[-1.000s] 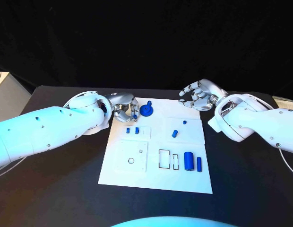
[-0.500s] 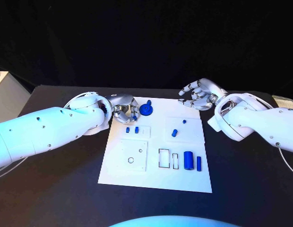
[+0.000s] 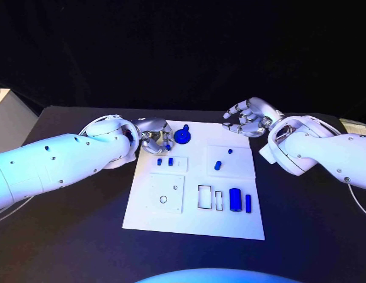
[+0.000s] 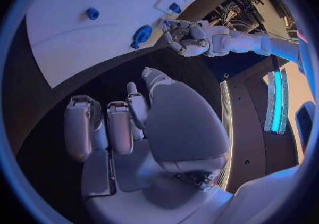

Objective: Assemble the parts on the task board

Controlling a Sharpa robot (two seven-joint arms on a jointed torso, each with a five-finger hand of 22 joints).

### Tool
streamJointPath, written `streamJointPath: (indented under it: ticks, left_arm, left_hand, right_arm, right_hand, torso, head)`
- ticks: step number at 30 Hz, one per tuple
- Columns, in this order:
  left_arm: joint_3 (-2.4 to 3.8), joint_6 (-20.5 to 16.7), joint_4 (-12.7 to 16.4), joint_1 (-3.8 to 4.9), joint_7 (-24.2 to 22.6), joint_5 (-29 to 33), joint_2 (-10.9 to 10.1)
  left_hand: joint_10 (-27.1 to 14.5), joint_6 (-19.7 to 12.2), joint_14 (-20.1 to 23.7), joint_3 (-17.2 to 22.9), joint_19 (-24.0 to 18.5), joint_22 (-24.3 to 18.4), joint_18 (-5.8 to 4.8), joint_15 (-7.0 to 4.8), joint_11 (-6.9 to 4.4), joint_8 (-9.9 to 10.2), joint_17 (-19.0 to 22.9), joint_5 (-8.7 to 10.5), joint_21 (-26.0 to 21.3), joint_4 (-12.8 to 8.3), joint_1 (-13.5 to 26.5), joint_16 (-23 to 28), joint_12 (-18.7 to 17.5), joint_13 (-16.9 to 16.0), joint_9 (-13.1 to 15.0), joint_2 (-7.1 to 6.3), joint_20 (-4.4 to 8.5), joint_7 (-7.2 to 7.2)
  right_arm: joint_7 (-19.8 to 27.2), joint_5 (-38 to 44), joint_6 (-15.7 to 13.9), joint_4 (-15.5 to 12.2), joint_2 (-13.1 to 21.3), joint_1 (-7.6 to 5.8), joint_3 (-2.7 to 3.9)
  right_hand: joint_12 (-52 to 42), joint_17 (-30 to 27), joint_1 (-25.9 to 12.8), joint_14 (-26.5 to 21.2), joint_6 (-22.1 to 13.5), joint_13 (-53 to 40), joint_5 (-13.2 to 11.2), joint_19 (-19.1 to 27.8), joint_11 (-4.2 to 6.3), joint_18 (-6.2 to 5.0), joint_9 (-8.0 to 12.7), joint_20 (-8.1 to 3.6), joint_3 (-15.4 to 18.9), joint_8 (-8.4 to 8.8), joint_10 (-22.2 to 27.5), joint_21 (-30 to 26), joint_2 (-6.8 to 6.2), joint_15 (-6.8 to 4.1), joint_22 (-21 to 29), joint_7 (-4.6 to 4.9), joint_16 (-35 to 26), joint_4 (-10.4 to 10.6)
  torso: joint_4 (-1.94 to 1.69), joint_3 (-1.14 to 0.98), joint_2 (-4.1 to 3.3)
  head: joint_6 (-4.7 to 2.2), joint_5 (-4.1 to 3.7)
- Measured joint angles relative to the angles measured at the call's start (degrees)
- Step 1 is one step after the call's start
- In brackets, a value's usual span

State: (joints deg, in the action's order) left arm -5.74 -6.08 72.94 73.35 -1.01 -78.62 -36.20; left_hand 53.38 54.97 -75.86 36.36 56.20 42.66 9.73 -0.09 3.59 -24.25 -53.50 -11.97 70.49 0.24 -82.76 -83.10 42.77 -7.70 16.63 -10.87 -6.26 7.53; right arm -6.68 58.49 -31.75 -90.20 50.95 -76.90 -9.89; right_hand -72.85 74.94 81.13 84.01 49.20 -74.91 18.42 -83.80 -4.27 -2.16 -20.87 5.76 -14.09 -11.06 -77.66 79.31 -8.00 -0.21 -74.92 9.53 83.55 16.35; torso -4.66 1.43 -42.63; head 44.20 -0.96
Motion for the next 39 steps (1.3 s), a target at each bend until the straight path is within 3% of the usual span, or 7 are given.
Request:
streamJointPath:
  ticks: [39]
  left_arm:
    - [-0.04,1.04,-0.67,-0.17,0.67,0.06,0.75]
  left_hand:
    - [0.51,0.42,0.0,-0.01,0.42,0.11,-0.01,0.0,-0.09,0.05,-0.39,0.18,0.0,0.0,-0.01,0.0,0.01,-0.06,0.42,-0.01,0.0,0.0]
  right_arm:
    - [0.0,0.05,0.0,0.1,-0.08,0.24,0.0]
  right_hand:
    - [0.0,-0.02,0.0,0.0,0.0,0.0,0.0,0.0,0.0,0.0,0.0,0.0,0.0,0.0,0.0,0.0,0.0,0.0,-0.03,0.0,0.0,0.0]
  torso:
    - [-0.02,-0.01,-0.06]
  head:
    - [0.3,0.1]
